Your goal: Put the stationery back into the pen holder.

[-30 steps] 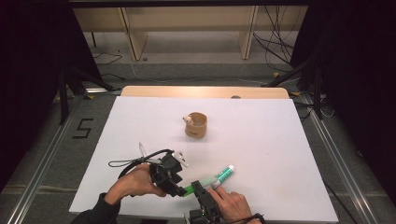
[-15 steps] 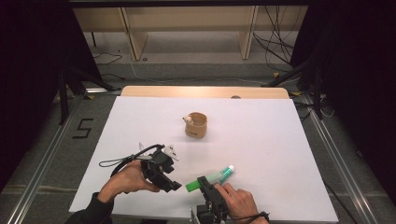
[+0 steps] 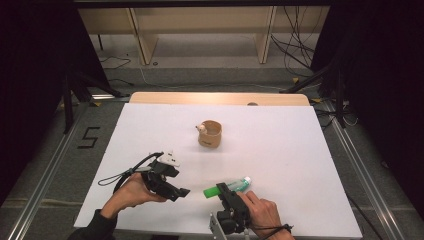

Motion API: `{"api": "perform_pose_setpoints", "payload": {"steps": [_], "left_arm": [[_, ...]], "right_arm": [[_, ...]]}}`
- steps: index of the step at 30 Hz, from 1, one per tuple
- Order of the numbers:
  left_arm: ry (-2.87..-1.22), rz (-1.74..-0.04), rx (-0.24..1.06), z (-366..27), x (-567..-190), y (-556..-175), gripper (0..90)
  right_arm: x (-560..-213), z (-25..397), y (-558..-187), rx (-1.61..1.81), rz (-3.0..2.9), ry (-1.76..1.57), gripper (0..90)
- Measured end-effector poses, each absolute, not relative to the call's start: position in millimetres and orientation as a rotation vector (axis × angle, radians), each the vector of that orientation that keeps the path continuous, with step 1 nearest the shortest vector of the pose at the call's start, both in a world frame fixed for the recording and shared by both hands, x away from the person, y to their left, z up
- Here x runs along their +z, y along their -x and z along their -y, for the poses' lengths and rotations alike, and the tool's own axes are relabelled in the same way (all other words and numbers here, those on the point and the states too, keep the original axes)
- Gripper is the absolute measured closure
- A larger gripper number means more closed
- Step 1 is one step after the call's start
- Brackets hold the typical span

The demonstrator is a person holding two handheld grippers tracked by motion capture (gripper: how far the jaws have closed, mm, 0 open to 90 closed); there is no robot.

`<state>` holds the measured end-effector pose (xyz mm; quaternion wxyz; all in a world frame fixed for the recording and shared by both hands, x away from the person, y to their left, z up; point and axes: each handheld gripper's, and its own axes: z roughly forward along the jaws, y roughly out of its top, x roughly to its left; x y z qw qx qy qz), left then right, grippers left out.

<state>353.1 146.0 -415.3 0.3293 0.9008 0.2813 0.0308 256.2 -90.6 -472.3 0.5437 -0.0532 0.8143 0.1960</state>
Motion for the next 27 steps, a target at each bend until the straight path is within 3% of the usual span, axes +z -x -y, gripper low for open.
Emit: {"api": "perform_pose_setpoints", "payload": {"steps": [14, 27], "left_arm": [[-2.195, -0.781, 0.213, -160, -443, -341, 18.1], [-2.075, -0.782, 0.277, -165, -457, -328, 16.9]], "right_arm": [[-437, 121, -293, 0.904, -2.078, -0.311, 76.2], [-414, 145, -352, 1.431, -2.114, -0.850, 76.2]]}}
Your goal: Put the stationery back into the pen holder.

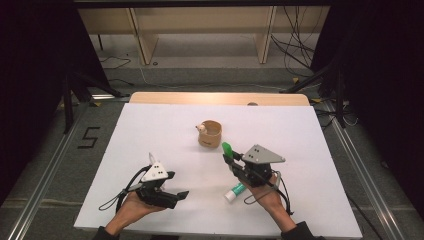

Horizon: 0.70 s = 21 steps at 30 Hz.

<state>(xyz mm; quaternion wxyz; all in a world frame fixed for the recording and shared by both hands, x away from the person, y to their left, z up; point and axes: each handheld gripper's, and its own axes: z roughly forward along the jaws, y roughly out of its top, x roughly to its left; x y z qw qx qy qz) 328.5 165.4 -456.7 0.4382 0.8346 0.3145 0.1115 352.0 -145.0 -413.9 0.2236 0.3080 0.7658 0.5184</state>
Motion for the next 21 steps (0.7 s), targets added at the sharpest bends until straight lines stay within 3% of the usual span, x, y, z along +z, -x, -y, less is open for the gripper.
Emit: {"api": "perform_pose_setpoints", "payload": {"steps": [4, 21], "left_arm": [[-2.006, -0.815, 0.292, -169, -458, -327, 16.9], [-2.032, -0.788, 0.335, -170, -462, -323, 16.3]], "right_arm": [[-408, 148, -372, 1.512, -2.080, -0.953, 76.2], [-392, 134, -435, 1.610, -1.990, -1.146, 76.2]]}}
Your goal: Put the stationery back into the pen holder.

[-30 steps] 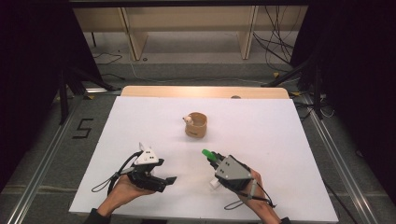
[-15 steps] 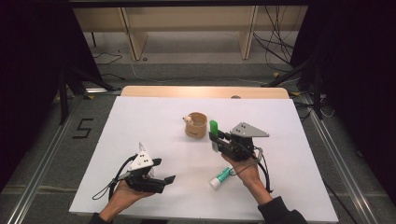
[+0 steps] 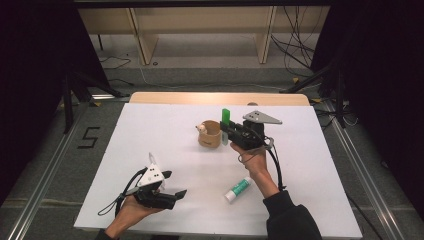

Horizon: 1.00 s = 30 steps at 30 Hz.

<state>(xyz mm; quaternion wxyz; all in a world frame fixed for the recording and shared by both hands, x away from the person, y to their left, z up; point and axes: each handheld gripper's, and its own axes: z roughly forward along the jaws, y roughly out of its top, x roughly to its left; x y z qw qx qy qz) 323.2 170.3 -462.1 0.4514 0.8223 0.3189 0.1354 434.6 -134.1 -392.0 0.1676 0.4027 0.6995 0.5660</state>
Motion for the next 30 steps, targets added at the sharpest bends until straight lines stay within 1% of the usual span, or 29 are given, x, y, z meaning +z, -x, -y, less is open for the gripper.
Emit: {"api": "perform_pose_setpoints", "payload": {"steps": [4, 17, 30], "left_arm": [[-2.037, -0.797, 0.328, -170, -464, -324, 16.2], [-2.039, -0.791, 0.324, -169, -465, -324, 16.1], [-2.030, -0.788, 0.321, -170, -465, -324, 16.1]], "right_arm": [[-392, 126, -449, 1.603, -1.985, -1.172, 76.2], [-396, 112, -480, 1.546, -1.981, -1.231, 76.1], [-402, 95, -497, 1.508, -1.990, -1.258, 76.1]]}}
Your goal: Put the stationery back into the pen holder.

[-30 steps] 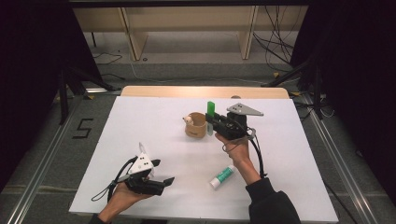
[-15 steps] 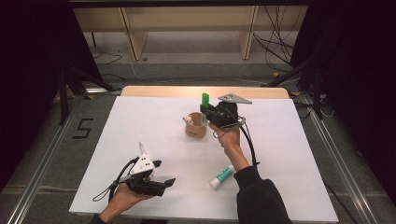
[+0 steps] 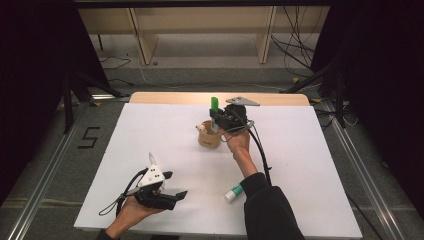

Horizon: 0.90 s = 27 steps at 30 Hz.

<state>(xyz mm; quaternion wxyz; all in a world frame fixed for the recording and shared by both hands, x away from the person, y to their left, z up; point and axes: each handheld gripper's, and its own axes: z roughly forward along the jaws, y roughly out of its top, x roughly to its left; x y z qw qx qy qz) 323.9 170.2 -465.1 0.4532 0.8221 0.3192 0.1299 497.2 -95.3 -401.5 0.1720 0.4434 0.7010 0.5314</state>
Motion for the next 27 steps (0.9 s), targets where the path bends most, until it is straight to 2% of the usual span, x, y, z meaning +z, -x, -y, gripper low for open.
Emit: {"api": "perform_pose_setpoints", "payload": {"steps": [24, 26, 27], "left_arm": [[-2.040, -0.790, 0.327, -169, -466, -324, 16.1], [-2.041, -0.790, 0.327, -169, -466, -324, 16.1], [-2.040, -0.790, 0.327, -169, -467, -324, 16.1]], "right_arm": [[-421, 76, -512, 1.420, -2.030, -1.277, 75.7], [-423, 76, -513, 1.425, -2.031, -1.308, 65.4], [-423, 76, -513, 1.425, -2.031, -1.308, 65.4]]}}
